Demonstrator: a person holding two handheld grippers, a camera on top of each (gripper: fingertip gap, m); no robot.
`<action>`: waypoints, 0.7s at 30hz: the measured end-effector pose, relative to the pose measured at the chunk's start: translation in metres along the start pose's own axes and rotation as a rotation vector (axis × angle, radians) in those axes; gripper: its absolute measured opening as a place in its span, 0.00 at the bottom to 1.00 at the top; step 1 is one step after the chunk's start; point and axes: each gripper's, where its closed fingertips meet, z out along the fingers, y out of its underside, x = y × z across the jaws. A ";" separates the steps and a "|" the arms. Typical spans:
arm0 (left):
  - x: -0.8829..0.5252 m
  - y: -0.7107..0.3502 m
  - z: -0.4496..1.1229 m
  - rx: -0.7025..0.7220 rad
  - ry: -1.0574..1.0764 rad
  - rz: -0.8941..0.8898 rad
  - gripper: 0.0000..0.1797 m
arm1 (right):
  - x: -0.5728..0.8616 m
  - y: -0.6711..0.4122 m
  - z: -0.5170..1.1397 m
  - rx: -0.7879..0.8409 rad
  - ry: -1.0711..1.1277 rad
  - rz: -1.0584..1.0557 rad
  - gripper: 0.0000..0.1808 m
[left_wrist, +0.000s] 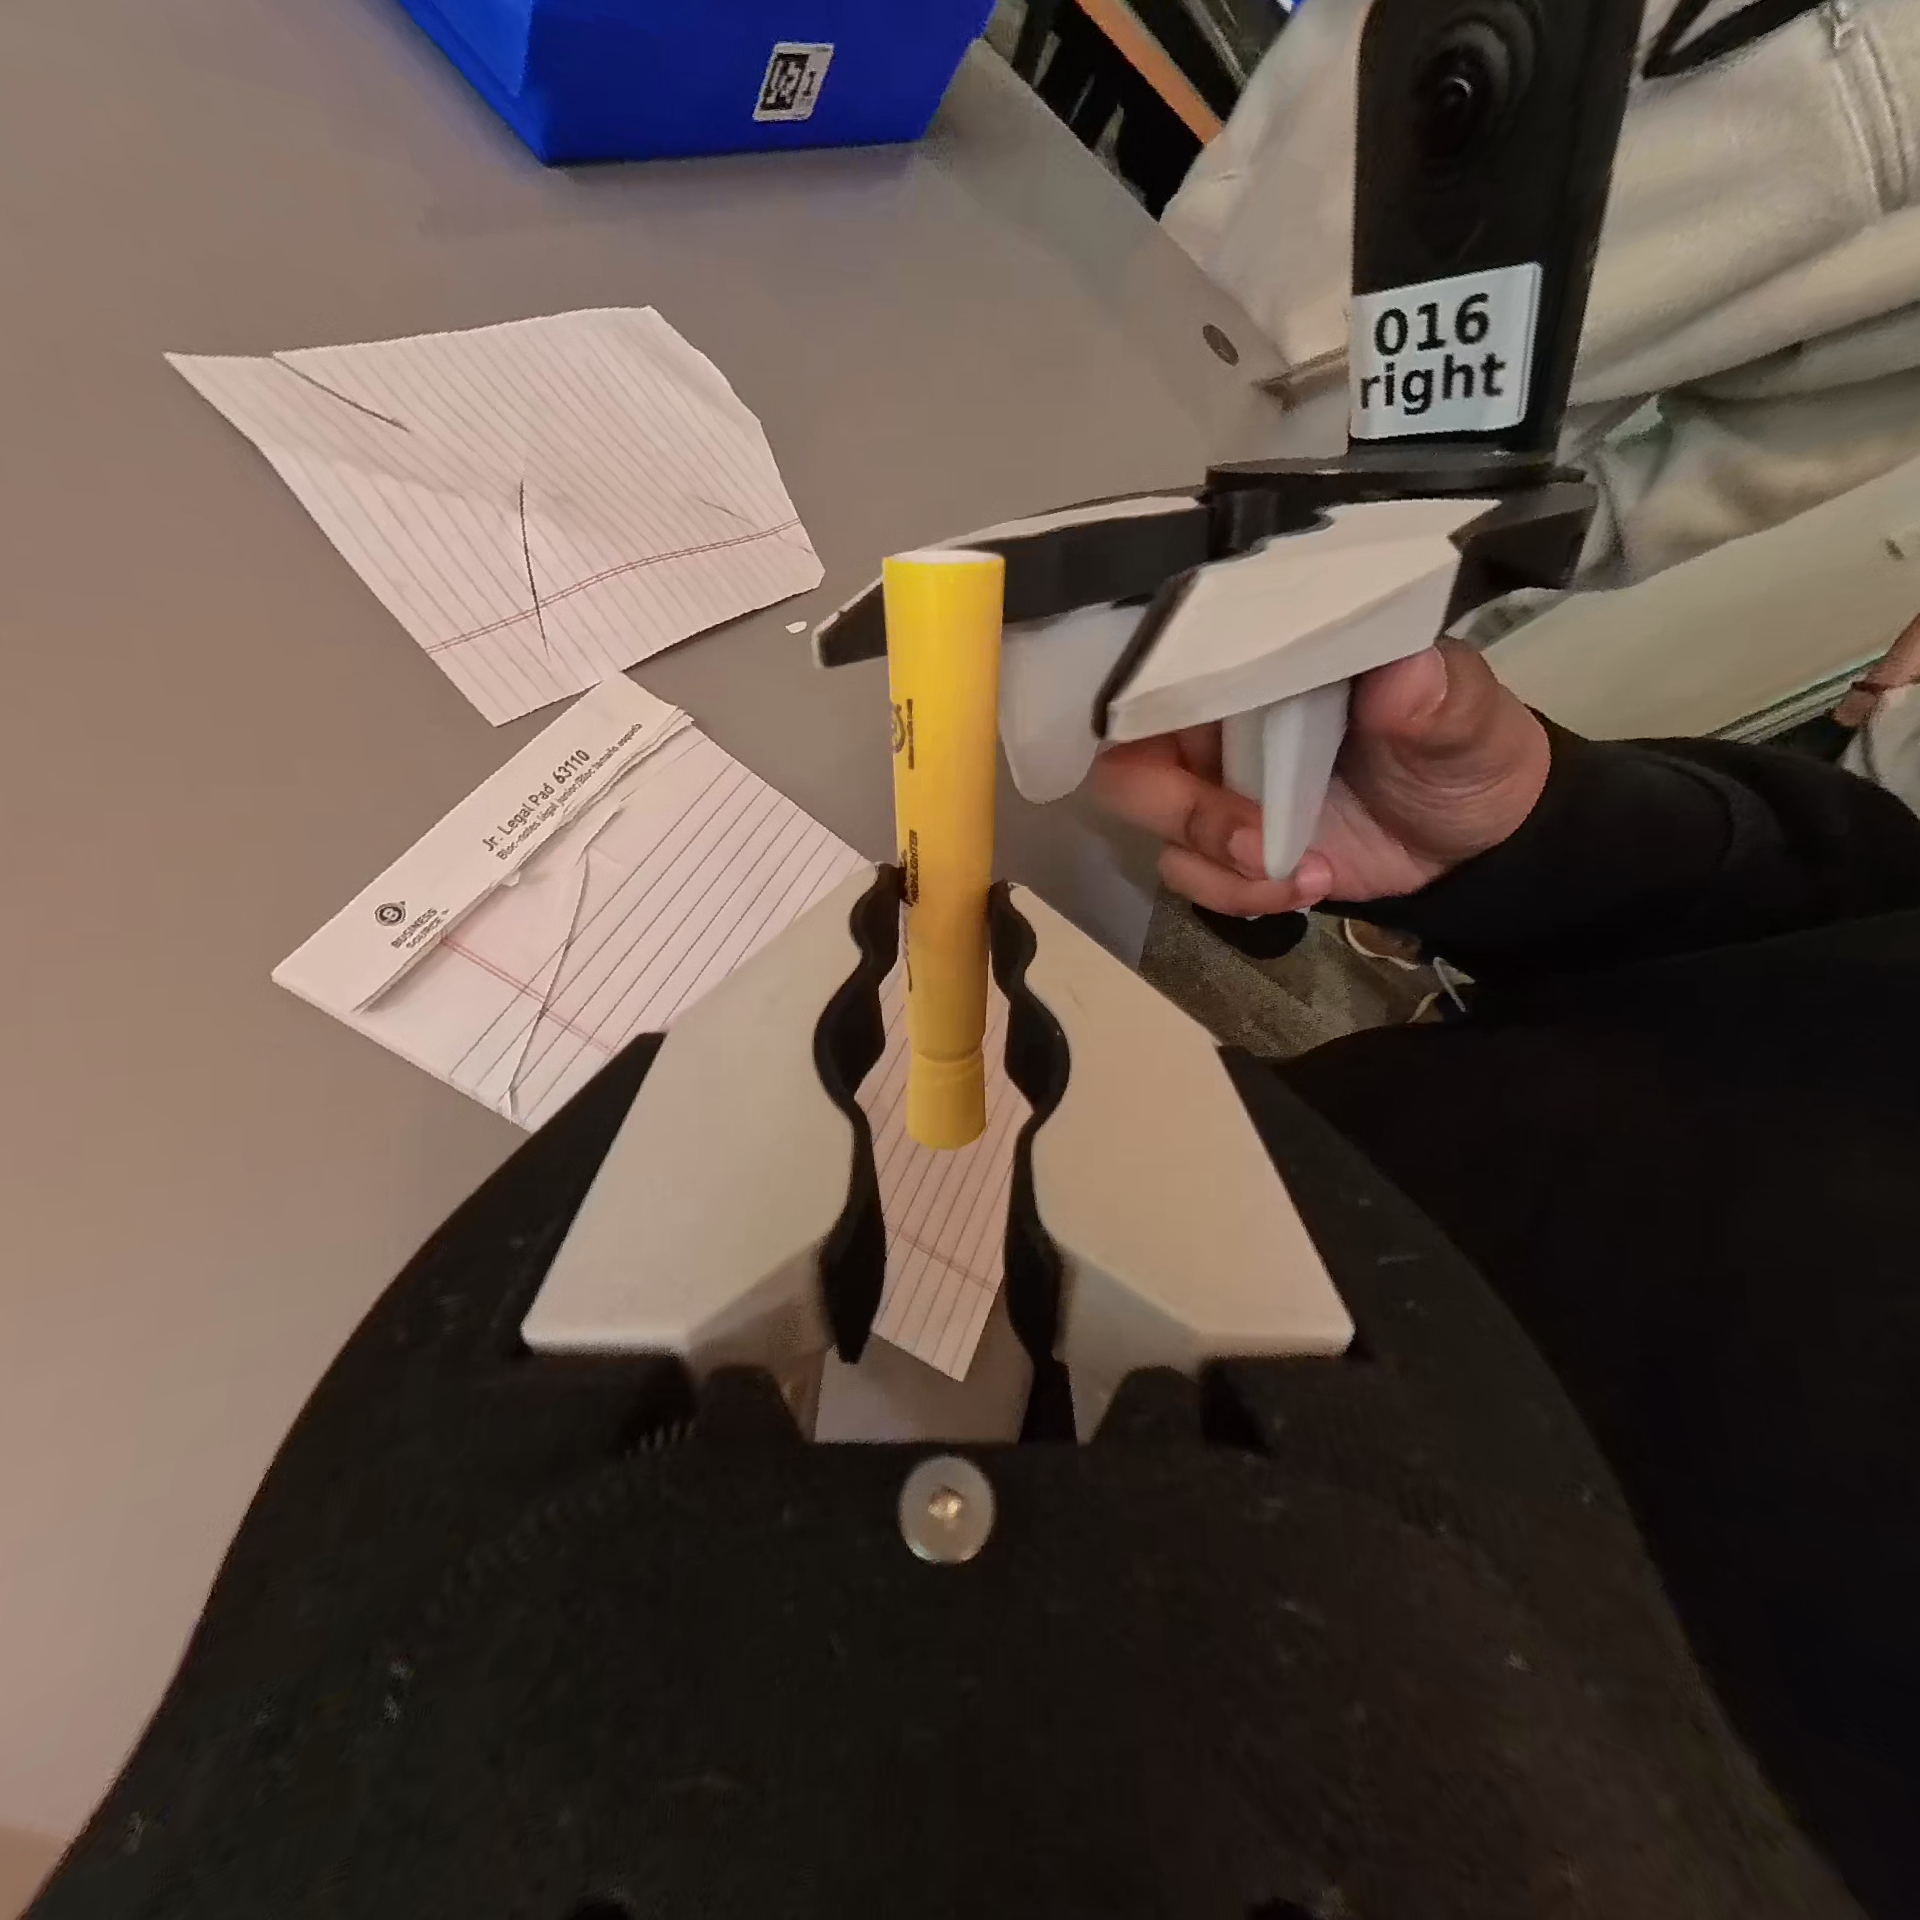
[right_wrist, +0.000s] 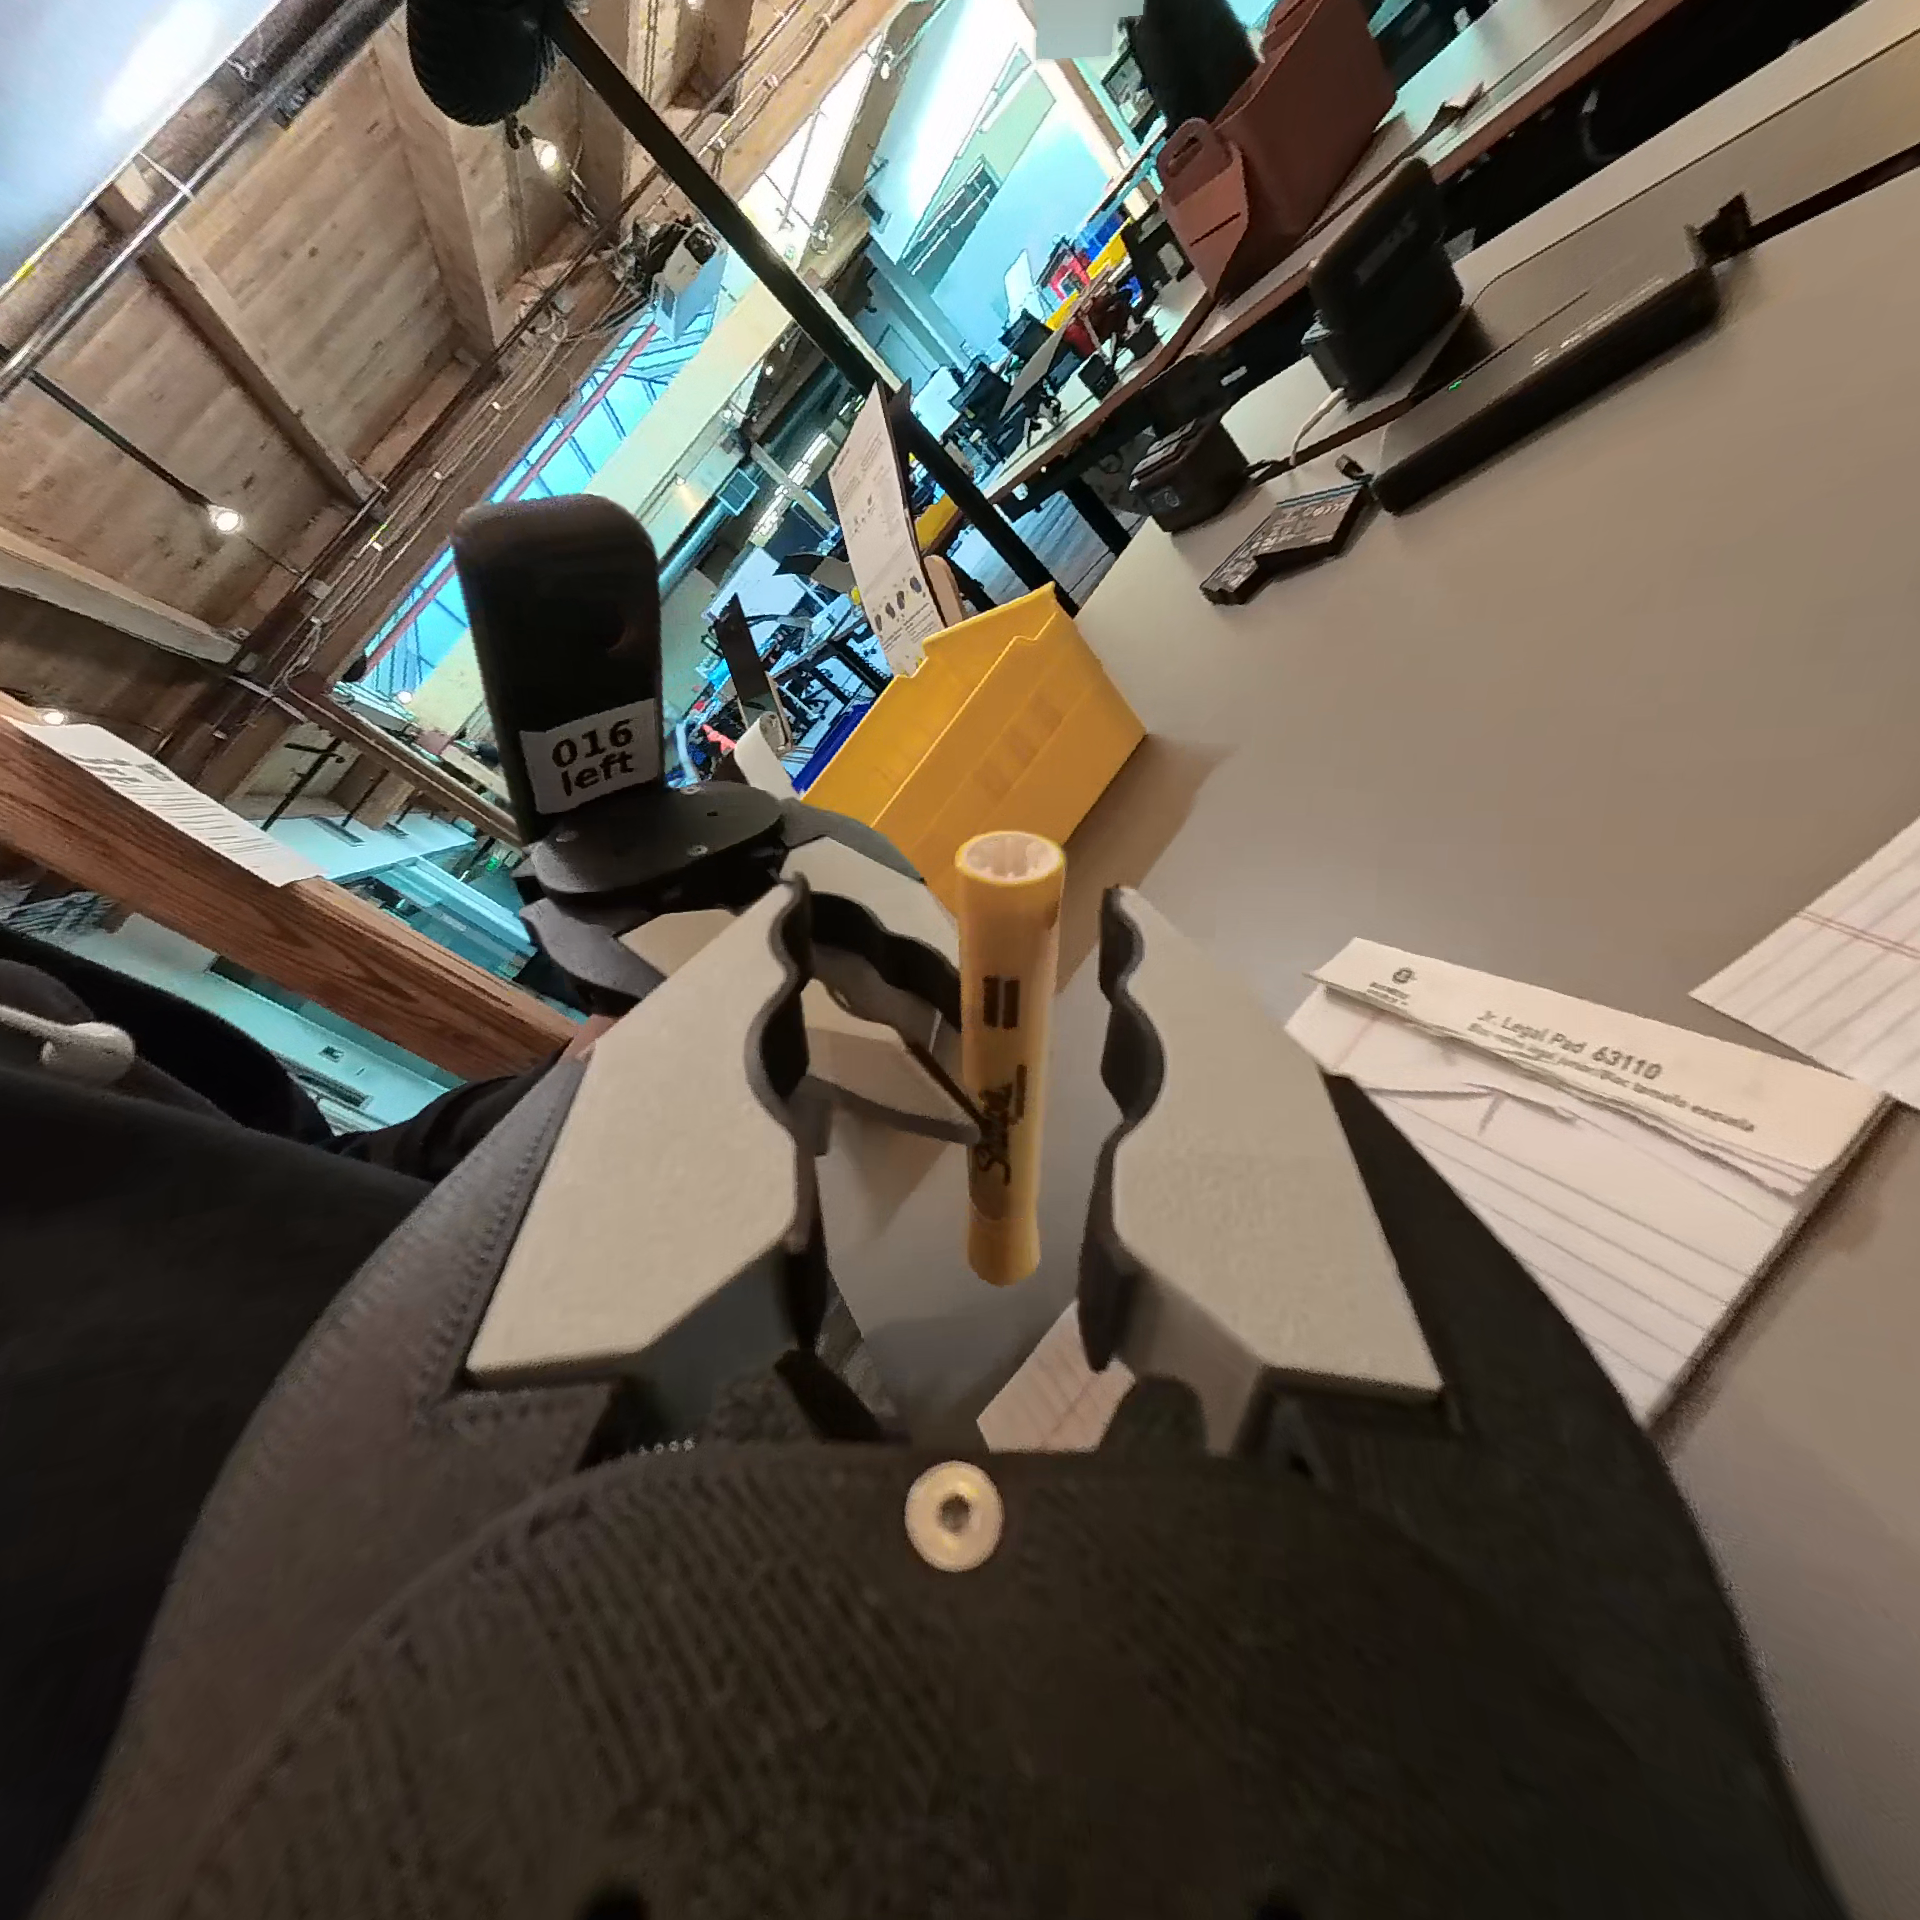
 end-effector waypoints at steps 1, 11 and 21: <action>0.002 0.000 0.000 0.000 0.002 0.014 0.08 | -0.001 0.001 0.000 -0.006 -0.005 0.000 0.29; 0.014 0.002 0.002 -0.002 0.023 0.078 0.08 | -0.007 0.007 0.000 -0.032 -0.022 -0.027 0.11; 0.015 0.001 0.003 0.035 0.065 0.035 0.22 | -0.010 0.002 0.004 -0.006 0.001 -0.053 0.10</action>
